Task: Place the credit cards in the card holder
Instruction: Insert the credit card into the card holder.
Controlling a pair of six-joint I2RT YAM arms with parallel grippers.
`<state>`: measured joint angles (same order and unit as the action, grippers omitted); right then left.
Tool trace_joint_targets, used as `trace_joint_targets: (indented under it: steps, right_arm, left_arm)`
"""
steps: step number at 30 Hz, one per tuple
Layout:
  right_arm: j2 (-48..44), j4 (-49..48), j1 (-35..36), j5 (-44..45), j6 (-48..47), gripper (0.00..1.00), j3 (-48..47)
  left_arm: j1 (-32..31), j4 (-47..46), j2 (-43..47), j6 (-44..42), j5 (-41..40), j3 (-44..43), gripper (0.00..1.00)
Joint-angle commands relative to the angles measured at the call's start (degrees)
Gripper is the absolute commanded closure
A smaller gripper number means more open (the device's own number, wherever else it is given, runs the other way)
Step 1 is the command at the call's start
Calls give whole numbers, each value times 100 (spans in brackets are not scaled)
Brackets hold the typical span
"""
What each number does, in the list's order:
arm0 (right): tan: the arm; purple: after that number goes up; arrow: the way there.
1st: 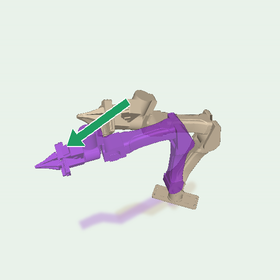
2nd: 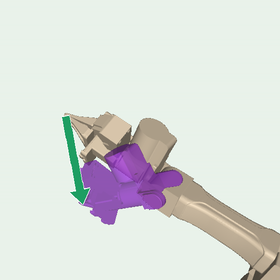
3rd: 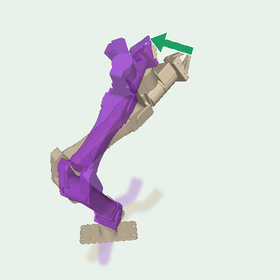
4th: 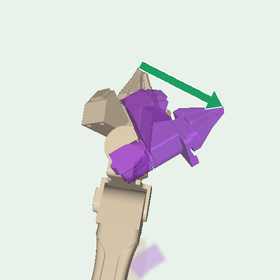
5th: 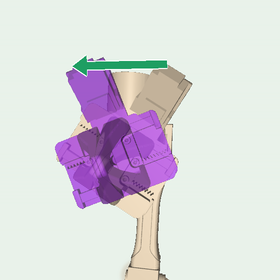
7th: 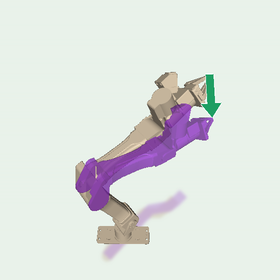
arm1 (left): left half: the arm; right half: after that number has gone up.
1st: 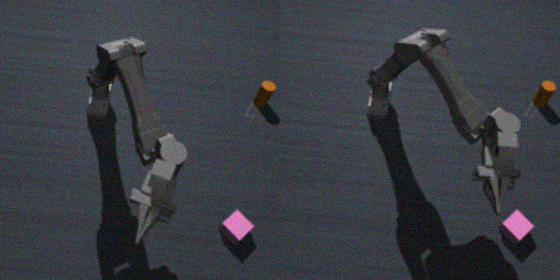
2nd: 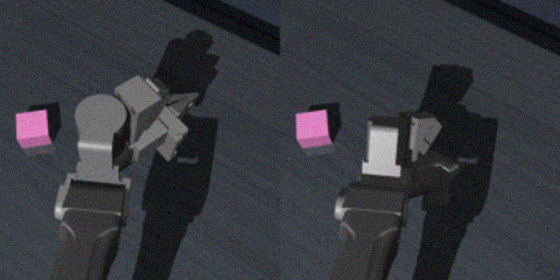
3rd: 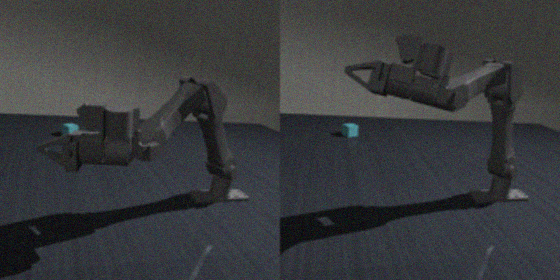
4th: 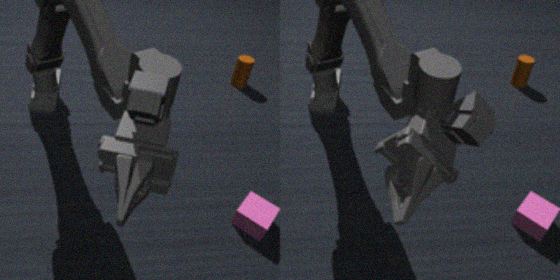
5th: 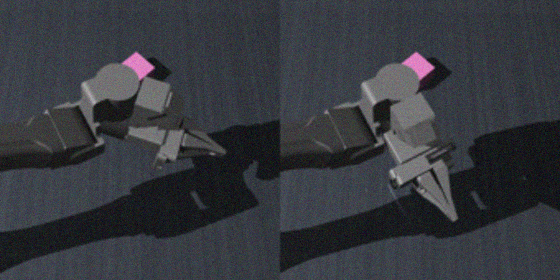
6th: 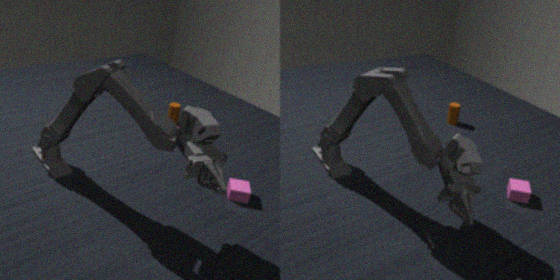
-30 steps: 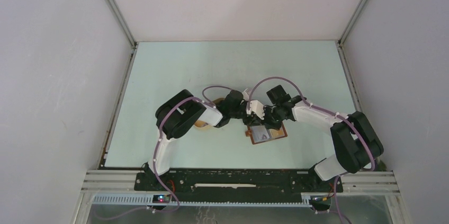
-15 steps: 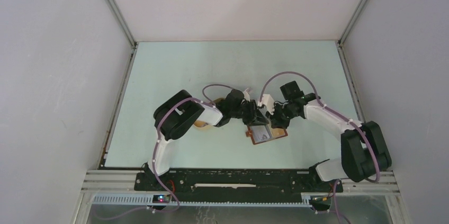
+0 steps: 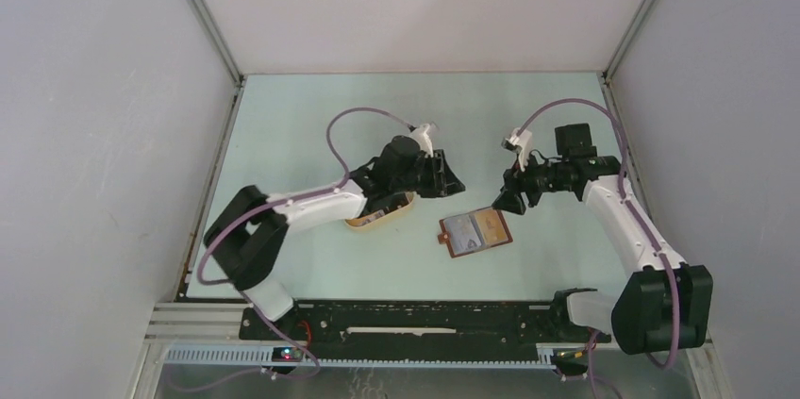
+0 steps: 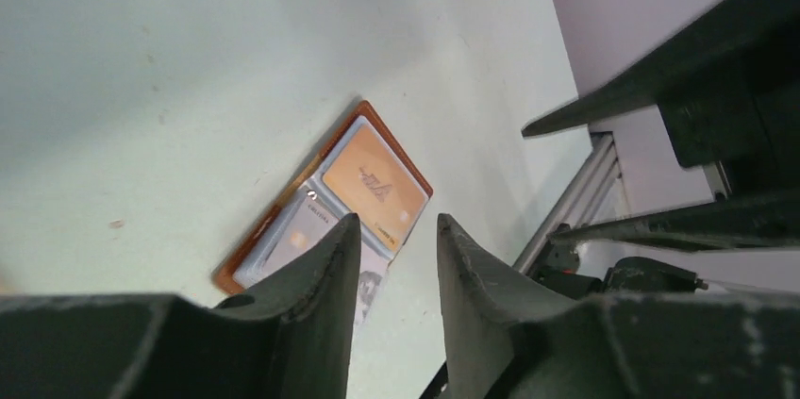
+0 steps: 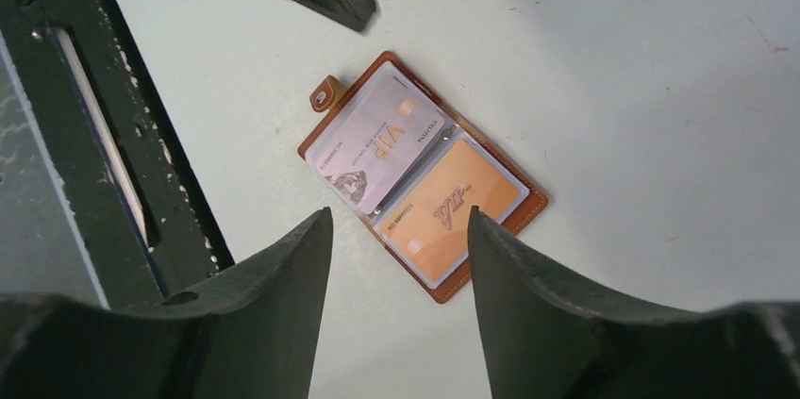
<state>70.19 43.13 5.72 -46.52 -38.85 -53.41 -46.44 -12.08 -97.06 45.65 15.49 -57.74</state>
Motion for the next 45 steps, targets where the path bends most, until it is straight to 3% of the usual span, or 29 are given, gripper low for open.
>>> trace_joint_targets:
  steps: [1, 4, 12, 16, 18, 19, 25, 29, 34, 36, 40, 45]
  right_arm:
    - [131, 351, -295, -774, 615, 31, -325]
    - [513, 461, -343, -747, 761, 30, -328]
    - [1673, 163, -286, 1027, 1300, 38, -344]
    - [2081, 132, -288, 1355, 1422, 37, -433]
    - [2289, 148, -282, 1449, 1469, 37, -500]
    - [2403, 173, -276, 1467, 1482, 37, -539]
    - [2890, 391, -109, 1448, 1417, 39, -714]
    - [3097, 510, 52, 1398, 1375, 40, -784]
    - [3356, 702, 174, 1303, 1310, 44, -888]
    - [3369, 698, 196, 1294, 1319, 44, -896]
    - [3387, 695, 224, 1280, 1323, 45, -907]
    - [3422, 698, 246, 1266, 1336, 45, -921]
  left_arm:
    - [-185, 1068, 1080, -1205, -1318, 161, 57]
    - [-320, 1499, 1680, -1605, -2020, 286, 52]
    - [-727, 2423, 2643, -2100, -3268, 576, 45]
    - [-753, 2153, 3149, -1862, -3567, 1142, 25]
    - [-734, 1904, 3320, -1630, -3660, 1446, 3]
    - [-714, 1797, 3354, -1485, -3686, 1593, 1]
    - [-577, 1318, 3304, -815, -3075, 2033, 2]
    - [-589, 1250, 2928, -570, -2397, 1846, 12]
    - [-694, 1286, 2098, -306, -1661, 1411, 14]
    - [-771, 1482, 1709, -240, -1414, 1121, 15]
    - [-984, 2237, 1081, -297, -1622, 395, 15]
    - [-1122, 3272, 333, -348, -1909, -452, 22]
